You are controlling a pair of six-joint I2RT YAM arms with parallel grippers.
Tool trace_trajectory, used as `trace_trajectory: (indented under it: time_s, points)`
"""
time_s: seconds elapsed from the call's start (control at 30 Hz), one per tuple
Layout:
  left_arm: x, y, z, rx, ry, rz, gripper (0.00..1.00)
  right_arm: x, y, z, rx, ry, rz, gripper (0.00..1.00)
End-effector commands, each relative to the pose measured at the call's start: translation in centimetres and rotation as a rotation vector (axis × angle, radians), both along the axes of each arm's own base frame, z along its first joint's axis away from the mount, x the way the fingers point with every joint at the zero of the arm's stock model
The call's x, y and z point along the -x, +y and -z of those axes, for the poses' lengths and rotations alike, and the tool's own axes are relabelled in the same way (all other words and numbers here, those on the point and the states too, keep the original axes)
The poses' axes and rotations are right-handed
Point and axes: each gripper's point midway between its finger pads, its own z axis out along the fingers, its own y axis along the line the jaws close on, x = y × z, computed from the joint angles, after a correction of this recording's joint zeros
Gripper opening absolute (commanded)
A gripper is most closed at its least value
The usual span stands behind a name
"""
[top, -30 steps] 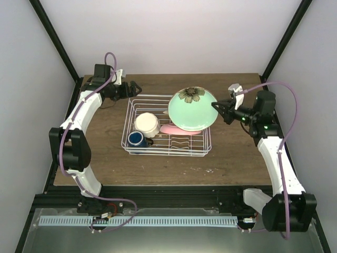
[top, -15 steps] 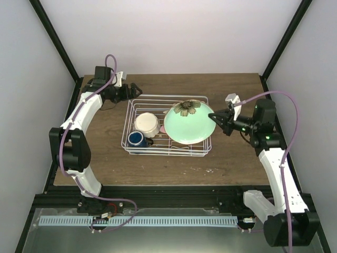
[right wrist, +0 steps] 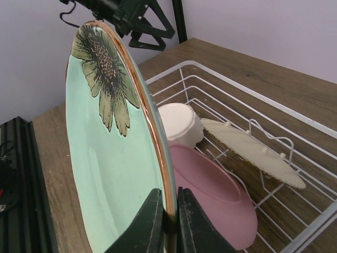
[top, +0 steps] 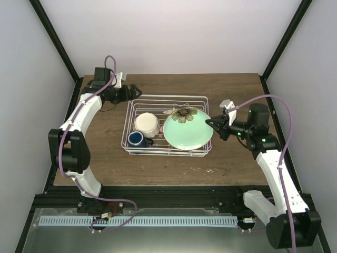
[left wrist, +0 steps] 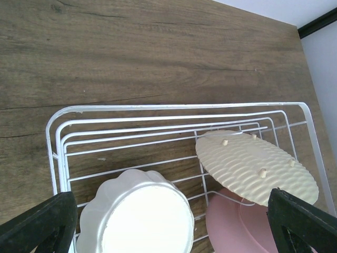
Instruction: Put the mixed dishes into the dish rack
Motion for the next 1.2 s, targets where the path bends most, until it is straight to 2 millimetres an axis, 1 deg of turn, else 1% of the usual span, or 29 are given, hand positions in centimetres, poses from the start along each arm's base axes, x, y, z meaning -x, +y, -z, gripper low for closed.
trace_trajectory:
  time_s: [0.0, 0.17, 0.33, 0.57, 0.77, 0.97, 1.17]
  points:
    - [0.0, 0.0, -1.5, 0.016, -0.045, 0.001, 1.0, -0.9, 0.3, -3.4, 0.008, -0.148, 0.001, 0.01]
    - [-0.2, 0.0, -1.3, 0.014, -0.044, -0.003, 1.0, -2.5, 0.1, -3.7, 0.055, -0.204, 0.054, 0.01]
    - [-0.6, 0.0, -0.9, 0.013, -0.039, -0.007, 1.0, -3.7, 0.4, -4.0, 0.099, -0.264, 0.095, 0.01]
    - [-1.0, 0.1, -1.1, 0.01, -0.04, -0.01, 1.0, -4.9, 1.1, -5.1, 0.132, -0.338, 0.119, 0.01]
    - [-1.1, 0.1, -0.9, 0.009, -0.035, -0.015, 1.0, -5.8, 0.9, -5.7, 0.178, -0.403, 0.161, 0.01]
    - [-1.2, 0.1, -0.8, 0.01, -0.033, -0.016, 1.0, -5.7, 1.0, -5.4, 0.217, -0.445, 0.167, 0.01]
    - [-1.1, 0.1, -0.6, 0.014, -0.027, -0.019, 1.0, -5.6, 1.3, -4.2, 0.27, -0.498, 0.197, 0.01]
